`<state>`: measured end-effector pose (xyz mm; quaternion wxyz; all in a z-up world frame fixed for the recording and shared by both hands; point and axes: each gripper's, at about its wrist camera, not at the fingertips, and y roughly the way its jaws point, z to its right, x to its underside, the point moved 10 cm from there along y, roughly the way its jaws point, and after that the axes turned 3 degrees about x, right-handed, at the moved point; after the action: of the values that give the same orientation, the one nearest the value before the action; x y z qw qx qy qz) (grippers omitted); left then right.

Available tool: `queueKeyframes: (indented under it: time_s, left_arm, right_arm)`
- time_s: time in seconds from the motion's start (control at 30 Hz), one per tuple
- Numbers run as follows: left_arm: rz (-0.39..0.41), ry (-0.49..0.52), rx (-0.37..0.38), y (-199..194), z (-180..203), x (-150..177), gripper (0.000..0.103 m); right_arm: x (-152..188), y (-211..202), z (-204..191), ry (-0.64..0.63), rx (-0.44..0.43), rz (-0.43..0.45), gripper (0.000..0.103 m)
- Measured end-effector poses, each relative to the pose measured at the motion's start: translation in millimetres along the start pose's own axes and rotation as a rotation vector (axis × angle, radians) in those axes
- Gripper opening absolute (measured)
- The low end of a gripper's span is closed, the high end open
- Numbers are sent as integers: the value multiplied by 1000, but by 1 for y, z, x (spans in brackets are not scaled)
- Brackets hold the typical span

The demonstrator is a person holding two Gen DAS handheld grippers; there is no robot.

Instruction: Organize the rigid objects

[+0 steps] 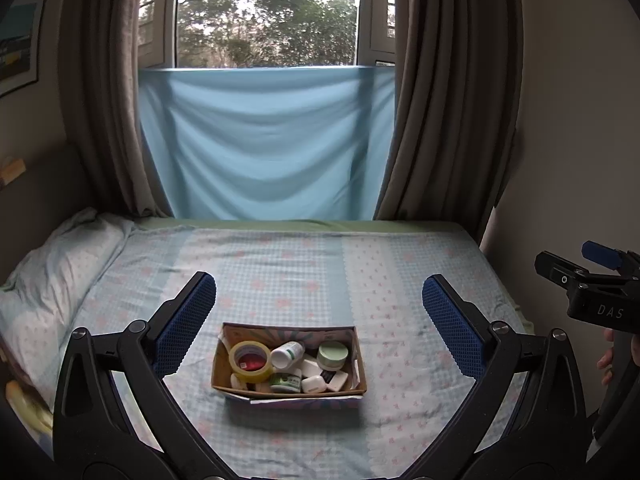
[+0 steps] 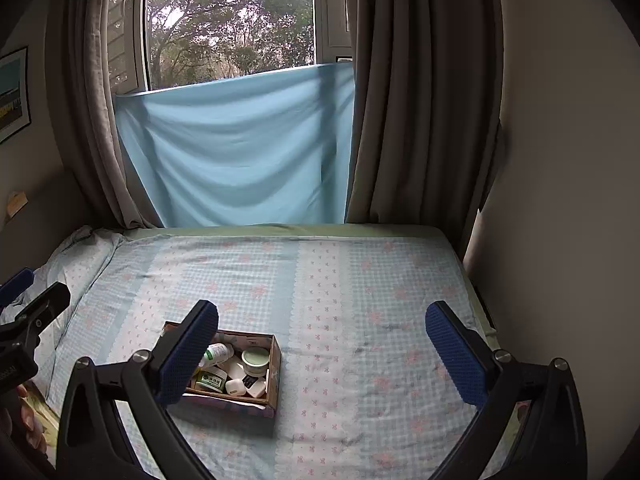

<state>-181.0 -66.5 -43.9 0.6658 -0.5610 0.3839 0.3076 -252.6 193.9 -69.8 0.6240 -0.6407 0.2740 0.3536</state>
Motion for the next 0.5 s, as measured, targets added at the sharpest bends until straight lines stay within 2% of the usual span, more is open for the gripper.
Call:
queueKeyframes:
  time_s: [0.5]
  left_arm:
    - [4, -2, -8, -4, 3, 2, 103]
  right_arm:
    - [4, -1, 10, 10, 13, -10, 103]
